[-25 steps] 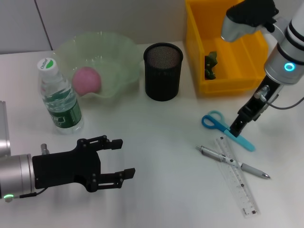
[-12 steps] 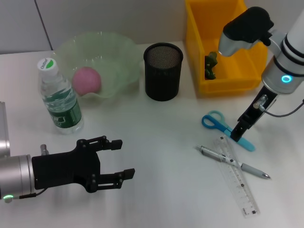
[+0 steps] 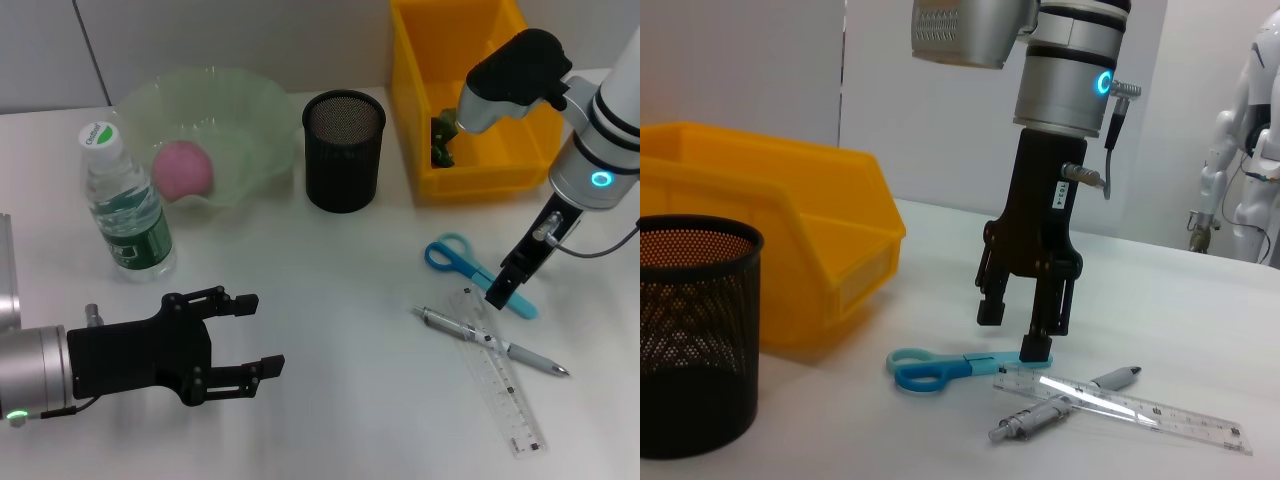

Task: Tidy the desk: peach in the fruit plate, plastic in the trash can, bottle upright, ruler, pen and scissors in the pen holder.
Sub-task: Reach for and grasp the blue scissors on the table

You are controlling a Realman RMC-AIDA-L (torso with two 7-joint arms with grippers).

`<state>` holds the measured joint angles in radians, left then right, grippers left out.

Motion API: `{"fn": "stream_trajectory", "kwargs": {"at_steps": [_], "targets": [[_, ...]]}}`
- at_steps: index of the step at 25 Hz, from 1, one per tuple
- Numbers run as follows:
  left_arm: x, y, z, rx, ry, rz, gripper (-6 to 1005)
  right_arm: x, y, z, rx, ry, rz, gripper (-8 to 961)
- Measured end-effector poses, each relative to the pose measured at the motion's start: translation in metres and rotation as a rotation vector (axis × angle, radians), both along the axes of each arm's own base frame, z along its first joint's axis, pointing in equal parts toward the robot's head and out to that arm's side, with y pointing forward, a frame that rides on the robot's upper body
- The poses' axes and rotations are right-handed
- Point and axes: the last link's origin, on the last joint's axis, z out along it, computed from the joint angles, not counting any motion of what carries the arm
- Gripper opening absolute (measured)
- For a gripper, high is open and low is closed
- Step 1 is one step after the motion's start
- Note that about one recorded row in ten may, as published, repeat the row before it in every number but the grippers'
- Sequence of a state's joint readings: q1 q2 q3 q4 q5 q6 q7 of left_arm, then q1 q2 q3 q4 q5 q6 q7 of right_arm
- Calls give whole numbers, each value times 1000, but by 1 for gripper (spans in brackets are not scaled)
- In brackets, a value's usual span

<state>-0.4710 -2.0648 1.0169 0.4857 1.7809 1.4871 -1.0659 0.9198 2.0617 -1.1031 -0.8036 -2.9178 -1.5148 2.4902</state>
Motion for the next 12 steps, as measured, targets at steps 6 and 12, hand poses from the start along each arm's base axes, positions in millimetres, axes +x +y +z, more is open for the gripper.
{"fn": "stream_trajectory", "kwargs": {"at_steps": [6, 12], "targets": [[1, 1, 0, -3, -2, 6, 798, 3, 0, 0, 3, -3, 2, 752], [1, 1, 0, -1, 0, 7, 798, 3, 0, 0, 5, -4, 3, 537]]}}
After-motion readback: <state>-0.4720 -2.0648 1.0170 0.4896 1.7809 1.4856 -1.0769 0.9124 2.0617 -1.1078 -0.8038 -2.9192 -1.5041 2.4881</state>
